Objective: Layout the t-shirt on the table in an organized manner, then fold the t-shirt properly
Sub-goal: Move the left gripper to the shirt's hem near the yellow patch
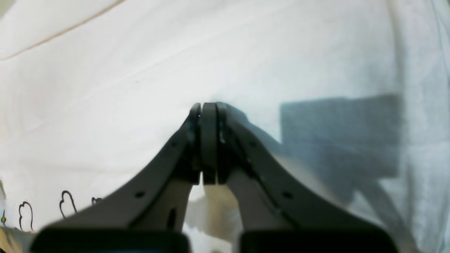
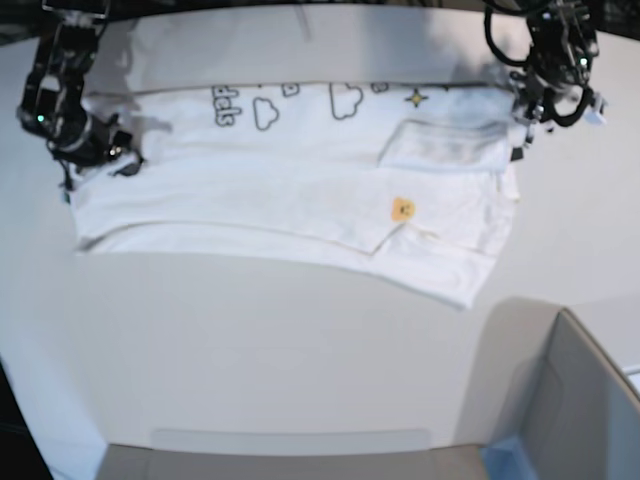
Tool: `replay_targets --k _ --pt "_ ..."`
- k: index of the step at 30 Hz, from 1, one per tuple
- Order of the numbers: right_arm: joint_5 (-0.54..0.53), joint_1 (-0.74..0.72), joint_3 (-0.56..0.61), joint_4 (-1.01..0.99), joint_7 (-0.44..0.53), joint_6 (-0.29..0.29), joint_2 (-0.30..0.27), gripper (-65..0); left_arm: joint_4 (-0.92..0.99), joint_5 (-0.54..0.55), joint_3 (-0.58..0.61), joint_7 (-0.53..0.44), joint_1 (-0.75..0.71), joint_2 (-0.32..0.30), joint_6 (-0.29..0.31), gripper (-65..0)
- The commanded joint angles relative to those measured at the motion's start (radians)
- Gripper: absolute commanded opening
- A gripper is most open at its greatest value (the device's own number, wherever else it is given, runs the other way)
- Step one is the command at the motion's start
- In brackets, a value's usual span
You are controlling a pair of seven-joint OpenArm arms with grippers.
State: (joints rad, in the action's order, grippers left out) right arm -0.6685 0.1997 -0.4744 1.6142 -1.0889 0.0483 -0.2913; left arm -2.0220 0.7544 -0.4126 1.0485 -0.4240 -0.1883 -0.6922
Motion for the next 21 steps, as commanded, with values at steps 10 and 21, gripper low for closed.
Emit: replay_targets --k 10,21 --pt "0.062 0.008 0.003 -0.01 -0.032 0.018 -0.019 -65.0 -0.004 -0.008 -0.167 0.034 -0.002 -0.015 -0.006 -35.8" --pt "0.06 0.007 0.006 -0.005 -0.032 0.018 -0.021 -65.0 -0.012 0.195 0.146 0.032 0.222 -0.133 0.085 -35.8"
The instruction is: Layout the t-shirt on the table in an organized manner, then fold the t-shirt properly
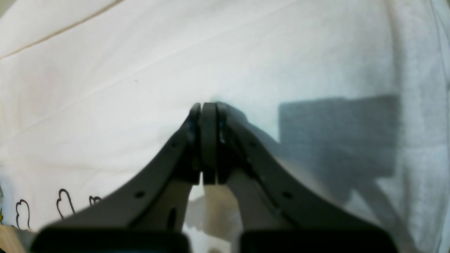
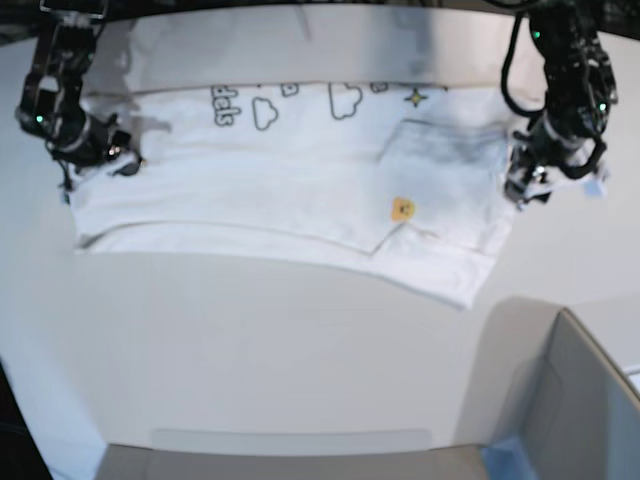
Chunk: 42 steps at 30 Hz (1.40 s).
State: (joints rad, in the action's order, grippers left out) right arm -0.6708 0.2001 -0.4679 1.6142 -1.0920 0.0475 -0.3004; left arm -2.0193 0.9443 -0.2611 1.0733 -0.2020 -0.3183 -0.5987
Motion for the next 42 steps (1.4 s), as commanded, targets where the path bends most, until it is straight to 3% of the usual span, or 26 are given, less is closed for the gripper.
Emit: replay_targets --k 1,9,14,27,42 --pt "0.062 0.006 -0.001 -0.005 -0.029 0.019 -0.009 -65.0 -0.013 0.006 0.041 0.006 0.048 0.003 0.013 -35.8" --pt "0.058 0.009 0.001 0.03 -0.029 0.019 -0.006 -65.0 0.217 -0.163 0.271 -0.003 0.278 0.094 0.046 -35.5" --pt "0.058 0.008 0.001 0.03 -0.029 0.019 -0.003 -65.0 0.315 -0.21 0.343 -0.015 0.356 0.103 0.039 -33.0" --pt "0.058 0.009 0.001 0.03 -0.029 0.019 -0.003 -65.0 0.48 -0.212 0.409 -0.169 0.396 0.103 0.039 -31.1" --pt "0.056 0.011 0.001 0.03 -0.029 0.019 -0.003 -65.0 0.582 -0.212 0.423 -0.189 0.502 0.127 0.046 -31.1"
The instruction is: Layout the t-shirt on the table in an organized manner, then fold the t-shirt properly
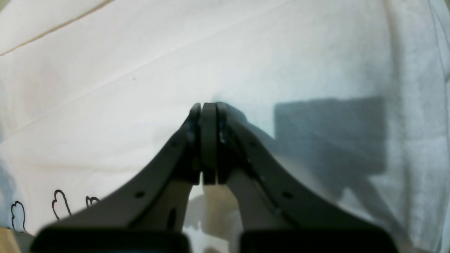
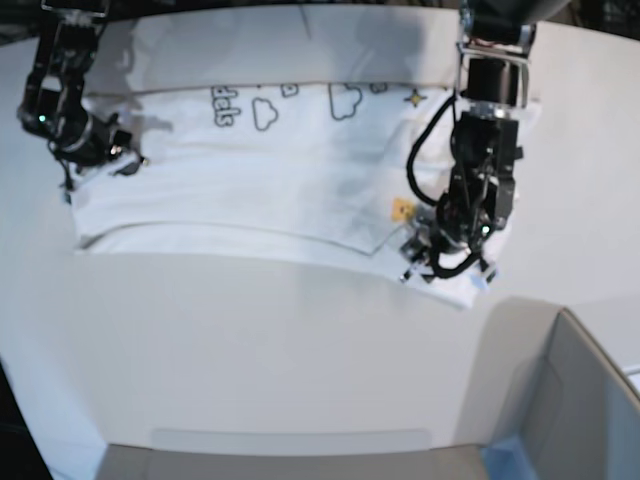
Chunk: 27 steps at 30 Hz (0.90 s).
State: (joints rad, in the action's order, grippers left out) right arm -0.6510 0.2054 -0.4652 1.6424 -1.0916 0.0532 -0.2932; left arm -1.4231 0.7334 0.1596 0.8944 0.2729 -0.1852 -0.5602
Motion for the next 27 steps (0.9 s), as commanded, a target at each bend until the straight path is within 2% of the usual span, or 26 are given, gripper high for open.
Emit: replay_targets --k 1,6,8,10,15,17,27 --pt "0.036 0.006 -0.002 0.003 -0.029 0.014 -0.01 -65.0 0.002 -0.001 0.015 -0.011 0.035 0.002 0.007 -31.1" --pt "0.036 0.006 -0.002 0.011 -0.029 0.014 -0.01 -65.0 0.058 -0.001 0.028 -0.064 0.049 0.01 0.007 -31.2" --pt "0.036 0.006 -0.002 0.023 -0.031 0.014 -0.01 -65.0 0.072 -0.001 0.028 -0.08 0.049 0.01 0.007 -33.1" --pt "0.036 0.012 -0.002 0.035 -0.031 0.014 -0.01 -65.0 0.075 -0.001 0.028 -0.087 0.049 0.01 0.007 -37.7" --pt "0.036 0.021 -0.005 0.118 -0.031 0.014 -0.008 -65.0 0.077 -0.001 0.018 -0.087 0.049 0.011 -0.001 -56.7" --pt "0.036 0.029 -0.007 0.157 -0.031 0.014 -0.008 -65.0 0.078 -0.001 0.018 -0.087 0.049 0.011 -0.001 -61.6" --pt "0.043 0.013 -0.011 0.292 -0.031 0.014 -0.019 -65.0 0.078 0.001 0.018 -0.087 0.045 0.011 -0.001 -62.2"
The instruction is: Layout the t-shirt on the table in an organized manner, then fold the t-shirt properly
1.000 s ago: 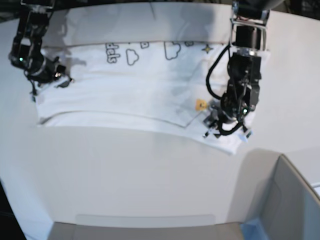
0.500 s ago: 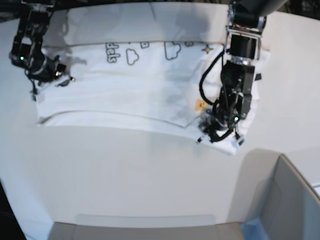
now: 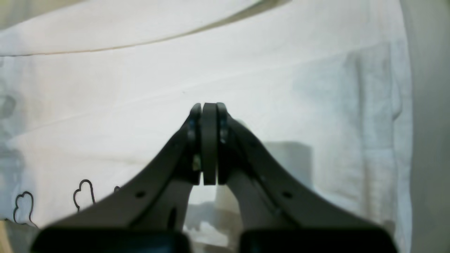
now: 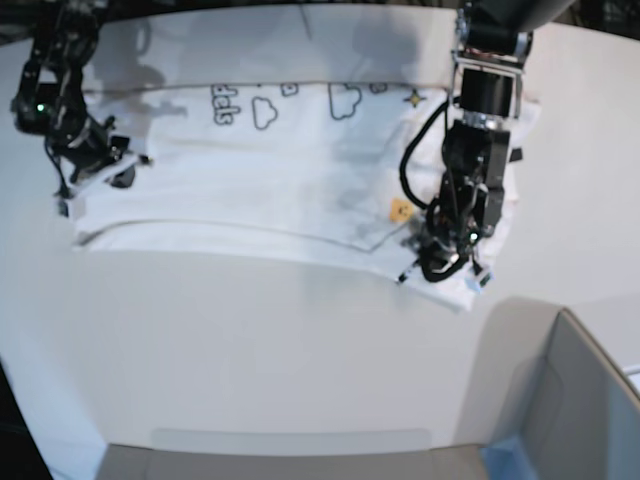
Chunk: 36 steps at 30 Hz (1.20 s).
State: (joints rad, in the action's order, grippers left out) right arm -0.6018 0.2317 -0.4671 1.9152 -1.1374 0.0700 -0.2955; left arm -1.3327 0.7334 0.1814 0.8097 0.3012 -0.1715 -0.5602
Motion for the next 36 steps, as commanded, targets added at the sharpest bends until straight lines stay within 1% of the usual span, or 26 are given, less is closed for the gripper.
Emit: replay_targets --k 1,3,4,8,10,11,13,18,20,24,25,27,30,32,36 --pt "-0.007 -0.024 -0.012 0.02 0.015 -0.003 -0.017 -65.0 -0.012 0.001 -0.004 -0.002 0.017 -0.003 -0.001 -62.2" --pt "-0.007 -0.035 -0.051 0.02 0.015 -0.003 -0.017 -65.0 -0.012 0.001 -0.004 -0.002 0.017 -0.003 -0.001 -62.2" --pt "-0.007 -0.047 -0.074 0.017 0.015 -0.003 -0.014 -63.0 -0.012 0.001 -0.004 -0.002 0.017 -0.003 -0.001 -62.2" --pt "-0.007 -0.102 -0.167 -0.009 0.015 -0.003 -0.008 -46.2 -0.012 0.001 -0.004 -0.002 0.016 -0.003 -0.001 -62.2" --pt "-0.007 -0.144 -0.198 -0.053 0.015 -0.003 -0.008 -40.7 -0.012 0.001 -0.004 0.0 0.016 -0.003 -0.001 -62.2" --pt "-0.007 -0.17 -0.215 -0.087 0.015 -0.003 -0.008 -40.0 -0.012 0.001 -0.004 0.0 0.016 -0.003 -0.001 -62.2" --pt "-0.007 -0.209 -0.236 -0.155 0.015 -0.003 -0.011 -40.6 -0.012 0.002 -0.004 0.001 0.016 -0.003 -0.001 -62.2" --pt "-0.005 -0.311 -0.238 -0.317 0.021 -0.003 -0.017 -44.1 -0.012 0.004 -0.004 0.003 0.016 -0.003 -0.001 -62.2" --pt "0.003 -0.34 -0.235 -0.362 0.023 -0.003 -0.017 -44.5 -0.012 0.004 -0.004 0.004 0.016 -0.003 -0.001 -62.2" --pt "0.078 -0.415 -0.23 -0.438 0.024 -0.003 -0.009 -44.5 -0.012 0.004 -0.004 0.006 0.016 -0.003 -0.001 -62.2" --pt "0.096 -0.434 -0.221 -0.455 0.029 -0.003 -0.009 -44.5 -0.012 0.004 -0.004 0.006 0.016 -0.003 -0.001 -62.2" --pt "0.127 -0.452 -0.183 -0.492 0.069 -0.003 -0.009 -44.5 -0.012 0.004 -0.004 0.006 0.016 -0.003 -0.001 -62.2" --pt "0.138 -0.453 -0.12 -0.538 0.129 -0.003 -0.012 -44.5 -0.014 0.004 -0.004 0.006 0.016 -0.003 -0.001 -62.2" --pt "0.141 -0.467 -0.095 -0.56 0.139 -0.003 -0.009 -44.5 -0.014 0.004 -0.004 0.006 0.016 -0.003 -0.001 -62.2" --pt "0.138 -0.47 -0.095 -0.604 0.145 -0.003 -0.006 -44.5 -0.015 0.004 -0.004 0.006 0.016 -0.003 -0.001 -62.2"
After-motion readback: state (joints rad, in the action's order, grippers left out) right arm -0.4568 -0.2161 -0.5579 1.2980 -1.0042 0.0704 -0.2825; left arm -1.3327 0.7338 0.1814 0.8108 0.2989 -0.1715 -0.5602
